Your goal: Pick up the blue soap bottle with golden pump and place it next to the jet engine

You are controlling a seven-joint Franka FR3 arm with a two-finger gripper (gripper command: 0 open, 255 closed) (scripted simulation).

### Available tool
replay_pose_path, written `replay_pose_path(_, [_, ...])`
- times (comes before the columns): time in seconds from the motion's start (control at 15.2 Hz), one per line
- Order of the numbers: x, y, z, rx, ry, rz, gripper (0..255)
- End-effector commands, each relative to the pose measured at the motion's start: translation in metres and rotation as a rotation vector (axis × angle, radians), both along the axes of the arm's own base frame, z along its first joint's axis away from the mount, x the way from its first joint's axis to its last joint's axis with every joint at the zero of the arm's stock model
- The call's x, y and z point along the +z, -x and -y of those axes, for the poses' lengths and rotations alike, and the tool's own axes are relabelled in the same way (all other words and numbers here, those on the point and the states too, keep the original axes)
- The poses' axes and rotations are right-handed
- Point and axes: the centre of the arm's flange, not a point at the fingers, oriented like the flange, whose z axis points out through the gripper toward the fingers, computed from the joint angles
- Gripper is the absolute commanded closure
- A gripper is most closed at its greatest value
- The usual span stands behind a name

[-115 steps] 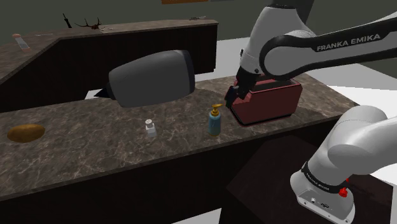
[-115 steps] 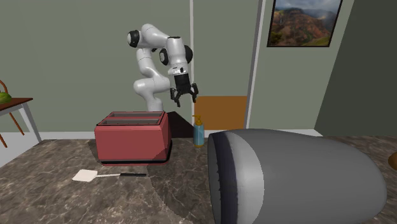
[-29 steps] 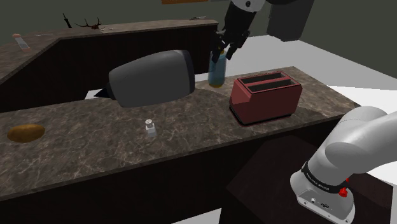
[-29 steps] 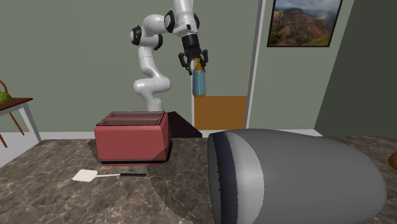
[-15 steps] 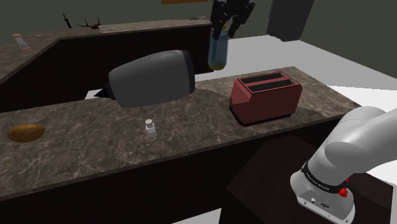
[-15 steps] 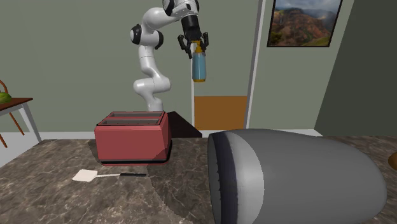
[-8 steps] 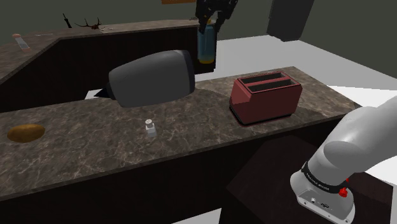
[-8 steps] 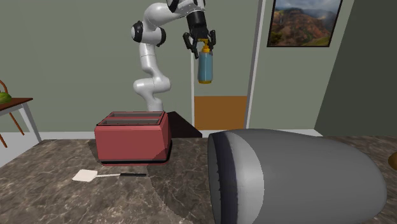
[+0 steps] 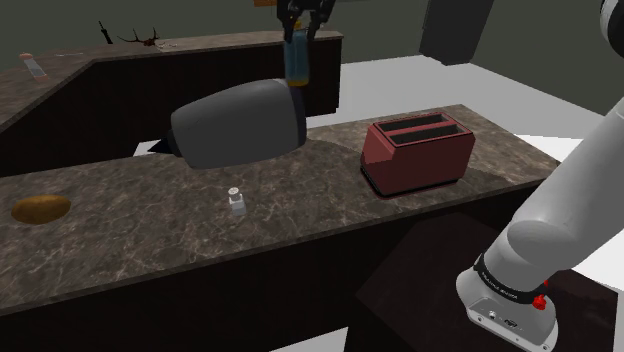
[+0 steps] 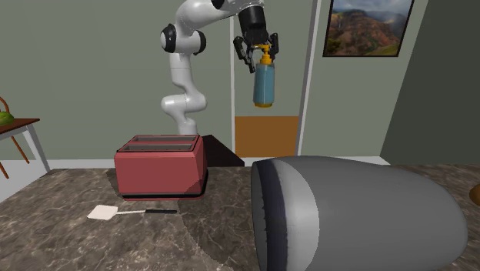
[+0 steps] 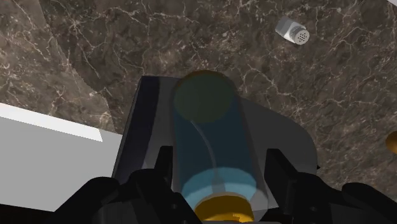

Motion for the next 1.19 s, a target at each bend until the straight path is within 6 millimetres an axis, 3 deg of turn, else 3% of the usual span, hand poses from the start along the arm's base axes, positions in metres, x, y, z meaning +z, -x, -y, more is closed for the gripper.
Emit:
replay_pose_path(0.0, [-0.001,-0.029,0.002,0.000,0.000,0.000,255])
replay_pose_path(1.12, [-0.091,-0.029,0.002,0.000,0.000,0.000,255])
